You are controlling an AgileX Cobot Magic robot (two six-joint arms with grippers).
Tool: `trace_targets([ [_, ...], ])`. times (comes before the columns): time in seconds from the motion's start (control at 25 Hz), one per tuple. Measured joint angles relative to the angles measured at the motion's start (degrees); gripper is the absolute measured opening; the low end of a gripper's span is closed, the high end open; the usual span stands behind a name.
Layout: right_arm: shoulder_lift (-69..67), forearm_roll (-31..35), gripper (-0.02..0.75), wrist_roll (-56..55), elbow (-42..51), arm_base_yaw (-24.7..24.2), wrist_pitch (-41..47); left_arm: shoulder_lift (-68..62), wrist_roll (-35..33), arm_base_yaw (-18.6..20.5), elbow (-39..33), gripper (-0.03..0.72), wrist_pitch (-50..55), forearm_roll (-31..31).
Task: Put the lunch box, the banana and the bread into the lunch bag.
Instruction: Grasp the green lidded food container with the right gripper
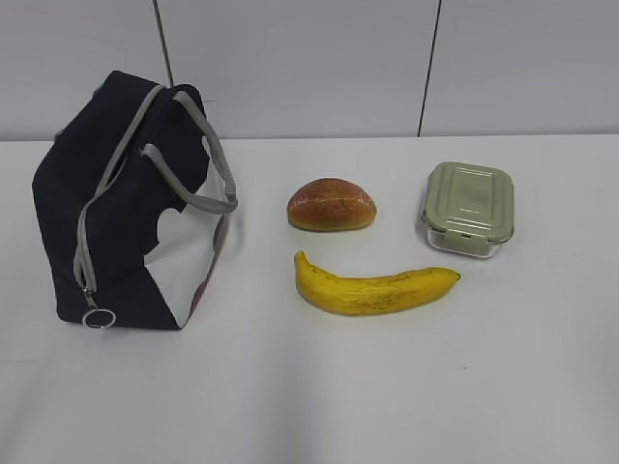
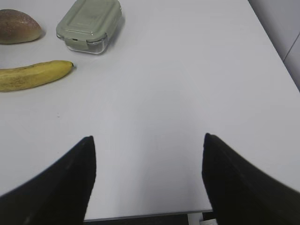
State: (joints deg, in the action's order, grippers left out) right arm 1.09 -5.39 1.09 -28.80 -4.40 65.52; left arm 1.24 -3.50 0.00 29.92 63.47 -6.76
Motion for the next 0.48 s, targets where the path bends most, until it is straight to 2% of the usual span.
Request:
trace_targets([
  [0.48, 0.0, 0.0, 0.524, 0.0, 0.0, 0.0, 0.0, 0.0, 0.0, 0.0, 0.0, 0.634, 0.0, 0.0],
])
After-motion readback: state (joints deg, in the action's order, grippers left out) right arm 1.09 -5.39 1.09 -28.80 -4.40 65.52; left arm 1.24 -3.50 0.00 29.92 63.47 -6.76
